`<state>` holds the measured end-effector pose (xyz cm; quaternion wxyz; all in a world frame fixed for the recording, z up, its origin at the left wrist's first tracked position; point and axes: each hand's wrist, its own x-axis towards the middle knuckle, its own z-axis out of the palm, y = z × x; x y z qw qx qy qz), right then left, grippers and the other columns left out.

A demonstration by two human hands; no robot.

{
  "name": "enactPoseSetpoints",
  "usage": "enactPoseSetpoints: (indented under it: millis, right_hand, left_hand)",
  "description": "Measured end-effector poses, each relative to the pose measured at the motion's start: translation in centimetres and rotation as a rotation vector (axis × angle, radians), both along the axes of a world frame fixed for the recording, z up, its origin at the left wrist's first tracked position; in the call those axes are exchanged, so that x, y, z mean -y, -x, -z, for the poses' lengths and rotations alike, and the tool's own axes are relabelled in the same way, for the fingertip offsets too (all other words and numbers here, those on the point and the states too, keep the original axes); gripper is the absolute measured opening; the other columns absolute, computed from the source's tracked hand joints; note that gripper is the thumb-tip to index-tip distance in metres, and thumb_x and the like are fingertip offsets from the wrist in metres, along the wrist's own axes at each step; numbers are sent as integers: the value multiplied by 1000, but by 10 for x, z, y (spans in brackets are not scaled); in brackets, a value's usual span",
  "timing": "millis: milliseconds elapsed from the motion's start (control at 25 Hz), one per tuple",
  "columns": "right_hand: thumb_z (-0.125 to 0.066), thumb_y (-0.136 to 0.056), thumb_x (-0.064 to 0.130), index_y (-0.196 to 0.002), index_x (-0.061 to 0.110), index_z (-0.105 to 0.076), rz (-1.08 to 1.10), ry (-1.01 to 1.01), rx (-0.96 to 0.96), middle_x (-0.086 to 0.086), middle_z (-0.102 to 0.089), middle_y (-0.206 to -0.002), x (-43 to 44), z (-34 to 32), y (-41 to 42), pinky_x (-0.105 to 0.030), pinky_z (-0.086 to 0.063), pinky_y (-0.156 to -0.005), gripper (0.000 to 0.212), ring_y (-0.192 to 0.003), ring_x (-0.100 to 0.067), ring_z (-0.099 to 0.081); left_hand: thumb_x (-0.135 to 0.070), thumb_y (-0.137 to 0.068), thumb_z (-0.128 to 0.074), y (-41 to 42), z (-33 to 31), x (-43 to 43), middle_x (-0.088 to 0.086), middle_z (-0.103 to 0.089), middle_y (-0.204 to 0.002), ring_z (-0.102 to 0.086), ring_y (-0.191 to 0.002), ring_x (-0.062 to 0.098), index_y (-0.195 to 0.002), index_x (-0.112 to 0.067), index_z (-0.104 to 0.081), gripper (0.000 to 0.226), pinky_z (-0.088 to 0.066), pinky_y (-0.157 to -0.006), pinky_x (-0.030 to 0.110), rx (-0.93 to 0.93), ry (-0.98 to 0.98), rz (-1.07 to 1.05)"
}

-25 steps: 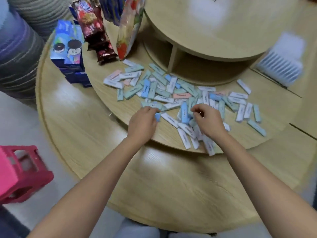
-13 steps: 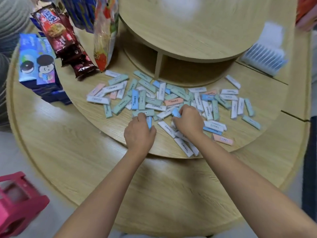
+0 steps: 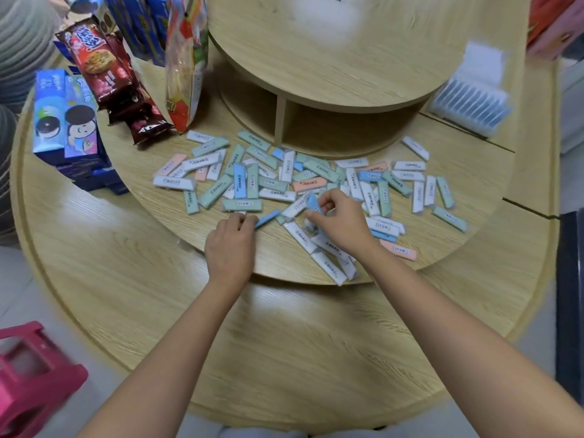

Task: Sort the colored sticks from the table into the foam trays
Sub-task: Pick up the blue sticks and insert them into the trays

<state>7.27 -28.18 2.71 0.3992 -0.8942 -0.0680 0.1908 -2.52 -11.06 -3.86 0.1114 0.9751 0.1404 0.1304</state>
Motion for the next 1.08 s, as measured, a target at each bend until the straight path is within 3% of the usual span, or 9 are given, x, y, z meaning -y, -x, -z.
enactPoseSetpoints:
  millis: [160, 240, 360, 480, 560, 640, 720, 880, 1080]
  right_hand:
    - [-70, -82, 24, -92, 15, -55, 11, -55, 11, 6, -53, -82, 14, -5, 12, -20, -39, -62, 21, -70, -7, -48]
    - [-71, -82, 23, -92, 15, -55, 32, -90, 6, 7, -52, -81, 20, -8, 18, -19, -37, -60, 21, -65, -4, -45]
    - [-72, -81, 24, -92, 17, -54, 53, -115, 18, 7, -52, -84, 28, -14, 28, -17, -35, -58, 22, -62, -1, -43]
    - [-74, -80, 21, -92, 18, -54, 26, -149, 25, 10, -51, -82, 40, -24, 43, -17, -35, -59, 23, -63, -1, -43]
    - [-76, -77, 19, -91, 19, -56, 6, -194, 26, 10, -51, -81, 57, -28, 56, -15, -35, -62, 24, -67, -3, -45]
    - [-75, -78, 20, -89, 19, -58, -18, -207, 24, 11, -51, -78, 84, -28, 70, -15, -34, -60, 21, -62, -2, -42]
    - [-75, -78, 20, -84, 22, -59, -8, -220, -3, 7, -52, -77, 125, -27, 81, -21, -35, -59, 17, -58, -5, -39]
    - [-71, -81, 13, -87, 10, -65, 48, -276, -66, -2, -51, -70, 237, -16, 105, -27, -36, -57, 10, -57, -6, -40]
    - [-63, -88, 9, -89, 4, -64, 192, -302, -151, 17, -50, -53, 406, 0, 129, -17, -32, -52, 6, -47, 1, -40]
  left_hand:
    - [-4, -84, -65, 7, 0, -3, 8, -67, -102, -64, -75, 33, -104, -10, -68, 21, -45, -60, 33, 96, 242, 28]
    - [-6, -87, -63, 11, -11, -1, 7, -66, -106, -64, -91, 26, -105, -6, -68, 19, -49, -76, 29, 153, 499, 8]
    - [-15, -83, -70, 15, -33, 2, -1, -63, -101, -61, -93, 14, -97, -8, -70, 15, -51, -80, 22, 281, 752, -26]
    - [-10, -81, -71, 18, -55, 20, -5, -57, -101, -55, -90, 8, -100, -10, -67, 19, -52, -76, 25, 312, 734, 41]
    - [-5, -80, -71, 22, -68, 47, -5, -52, -106, -53, -84, 7, -110, -13, -62, 32, -50, -74, 18, 281, 734, 97]
    - [-6, -78, -73, 26, -76, 82, -3, -55, -108, -55, -79, 8, -115, -18, -60, 41, -48, -73, 12, 213, 812, 129]
    - [-6, -76, -75, 30, -81, 124, 1, -65, -99, -58, -78, 11, -108, -24, -62, 39, -50, -75, 17, 110, 944, 130]
    - [-6, -77, -74, 35, -76, 221, -1, -68, -87, -60, -77, 14, -96, -30, -66, 31, -49, -72, 25, -4, 1003, 198]
    - [-4, -83, -68, 31, -69, 380, -5, -69, -95, -62, -84, 0, -97, -29, -66, 29, -50, -79, 21, -77, 1075, 243]
